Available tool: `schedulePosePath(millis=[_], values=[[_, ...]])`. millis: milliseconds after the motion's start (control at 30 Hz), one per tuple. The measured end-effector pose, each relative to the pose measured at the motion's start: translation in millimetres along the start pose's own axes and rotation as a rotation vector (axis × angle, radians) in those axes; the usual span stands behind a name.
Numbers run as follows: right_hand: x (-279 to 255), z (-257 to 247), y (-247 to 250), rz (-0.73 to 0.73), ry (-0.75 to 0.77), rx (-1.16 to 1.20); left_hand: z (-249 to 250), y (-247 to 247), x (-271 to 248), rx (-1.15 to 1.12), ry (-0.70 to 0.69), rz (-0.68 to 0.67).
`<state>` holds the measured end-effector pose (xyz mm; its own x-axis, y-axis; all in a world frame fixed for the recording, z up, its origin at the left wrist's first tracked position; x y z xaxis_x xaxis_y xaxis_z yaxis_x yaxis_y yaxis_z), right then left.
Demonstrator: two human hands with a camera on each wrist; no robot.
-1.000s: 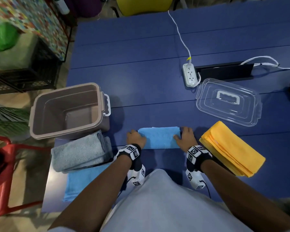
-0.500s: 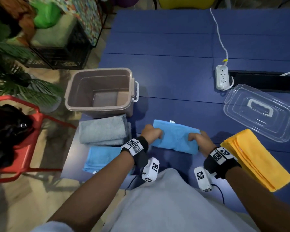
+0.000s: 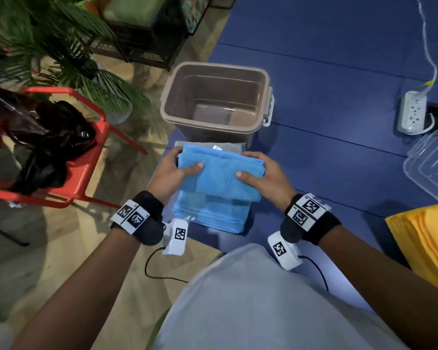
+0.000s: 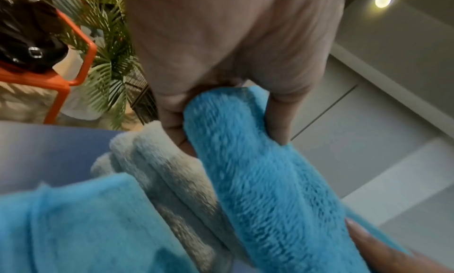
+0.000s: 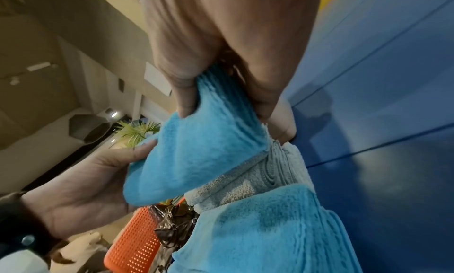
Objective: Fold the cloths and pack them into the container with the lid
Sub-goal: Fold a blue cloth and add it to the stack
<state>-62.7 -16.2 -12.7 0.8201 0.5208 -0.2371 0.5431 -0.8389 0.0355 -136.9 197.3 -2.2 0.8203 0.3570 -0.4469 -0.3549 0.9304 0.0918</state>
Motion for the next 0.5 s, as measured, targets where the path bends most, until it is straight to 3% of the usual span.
schedulePosePath(millis=[167, 300, 433, 500], values=[[-0.4, -29.8, -18.7, -0.007, 0.425, -0.363, 6.6, 27.8, 8.4, 0.254, -0.341, -0.115], [-16.4, 9.3, -58.3, -0.255, 0.492, -0.721, -20.5, 33.0, 7.1, 0.811, -0.577, -0.053], [-34.4, 68.8, -82.3, -0.515, 0.488, -1.017, -87.4, 14.1, 2.4, 1.218, -0.517, -0.274], [-39.2, 74.8, -81.1, -0.524, 0.484, -1.014, -99.3, 17.9, 7.8, 1.164, -0.412, -0.365]])
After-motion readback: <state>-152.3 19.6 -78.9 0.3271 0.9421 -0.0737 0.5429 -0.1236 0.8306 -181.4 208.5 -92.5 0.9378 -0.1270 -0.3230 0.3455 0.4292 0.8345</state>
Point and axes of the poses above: each hand's wrist, its own x-axis towards the middle knuckle, its own y-axis out of the back of the hand, z = x × y, the point moved 8 cm from there along x, towards the middle knuckle, and after that the axes turned 4 degrees about y, right-handed, at the moved point
